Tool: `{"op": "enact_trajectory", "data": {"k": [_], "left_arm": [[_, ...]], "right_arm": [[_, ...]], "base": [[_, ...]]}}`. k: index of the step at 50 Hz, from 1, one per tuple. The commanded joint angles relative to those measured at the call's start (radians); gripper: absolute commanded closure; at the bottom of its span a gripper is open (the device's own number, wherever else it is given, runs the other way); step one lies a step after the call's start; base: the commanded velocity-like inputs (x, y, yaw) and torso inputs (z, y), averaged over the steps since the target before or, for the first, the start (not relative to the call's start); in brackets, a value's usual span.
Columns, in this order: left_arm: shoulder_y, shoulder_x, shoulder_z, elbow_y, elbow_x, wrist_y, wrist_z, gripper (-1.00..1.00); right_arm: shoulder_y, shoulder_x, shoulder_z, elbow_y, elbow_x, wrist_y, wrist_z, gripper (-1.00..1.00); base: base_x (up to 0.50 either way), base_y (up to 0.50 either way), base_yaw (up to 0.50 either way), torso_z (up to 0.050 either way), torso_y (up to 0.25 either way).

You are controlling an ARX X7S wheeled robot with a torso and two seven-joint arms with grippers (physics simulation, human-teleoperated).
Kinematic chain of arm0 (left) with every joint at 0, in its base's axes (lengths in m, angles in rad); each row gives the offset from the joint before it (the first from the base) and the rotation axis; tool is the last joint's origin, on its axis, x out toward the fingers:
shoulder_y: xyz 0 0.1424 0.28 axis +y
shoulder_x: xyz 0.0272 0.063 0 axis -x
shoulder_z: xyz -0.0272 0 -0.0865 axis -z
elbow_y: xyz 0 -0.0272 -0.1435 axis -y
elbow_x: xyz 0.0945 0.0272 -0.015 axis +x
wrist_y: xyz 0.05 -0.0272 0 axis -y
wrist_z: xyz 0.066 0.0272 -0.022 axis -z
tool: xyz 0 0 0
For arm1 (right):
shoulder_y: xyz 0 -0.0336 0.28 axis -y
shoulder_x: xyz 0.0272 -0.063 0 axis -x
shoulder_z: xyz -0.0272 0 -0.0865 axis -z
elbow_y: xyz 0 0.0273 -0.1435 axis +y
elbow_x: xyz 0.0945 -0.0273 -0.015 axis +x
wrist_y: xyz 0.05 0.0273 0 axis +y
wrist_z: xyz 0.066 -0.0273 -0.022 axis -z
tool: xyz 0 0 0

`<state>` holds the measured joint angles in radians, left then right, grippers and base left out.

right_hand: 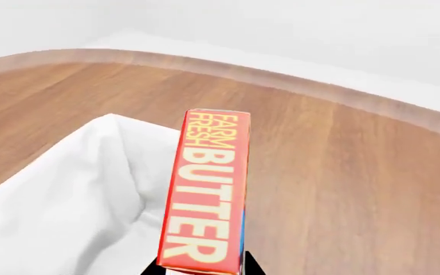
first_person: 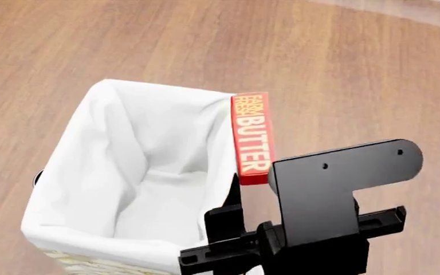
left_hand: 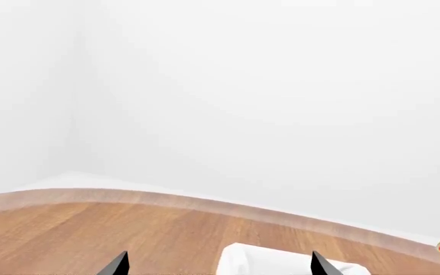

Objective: Pick up the butter and put it in the basket.

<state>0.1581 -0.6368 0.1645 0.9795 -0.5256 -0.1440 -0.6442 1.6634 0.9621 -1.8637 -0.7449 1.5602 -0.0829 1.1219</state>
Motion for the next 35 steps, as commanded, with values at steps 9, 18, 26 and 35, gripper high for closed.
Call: {"op": "enact_trajectory", "data": {"k": [9, 18, 26, 35], "left_arm": [[-0.007, 0.012, -0.002, -0.030, -0.025, 0.054, 0.044, -1.00], [-0.007, 0.010, -0.002, -0.034, -0.026, 0.058, 0.041, -1.00], [-0.005, 0.004, -0.004, -0.029, -0.030, 0.061, 0.038, -1.00], [-0.008, 0.001, 0.000, -0.024, -0.029, 0.058, 0.032, -1.00]], "right_arm": [[0.072, -0.165, 0.138, 0.212, 0.290, -0.011, -0.256, 1.00], [0.118, -0.244, 0.178, 0.312, 0.417, 0.021, -0.317, 1.00], [0.146, -0.306, 0.195, 0.426, 0.550, 0.072, -0.337, 1.00], [0.188, -0.357, 0.206, 0.514, 0.716, 0.134, -0.267, 1.00]], "base": [[0.00, 0.00, 0.00, 0.001, 0.001], [0.00, 0.00, 0.00, 0.000, 0.001], [0.00, 0.00, 0.00, 0.000, 0.001], [0.00, 0.00, 0.00, 0.001, 0.001]]}}
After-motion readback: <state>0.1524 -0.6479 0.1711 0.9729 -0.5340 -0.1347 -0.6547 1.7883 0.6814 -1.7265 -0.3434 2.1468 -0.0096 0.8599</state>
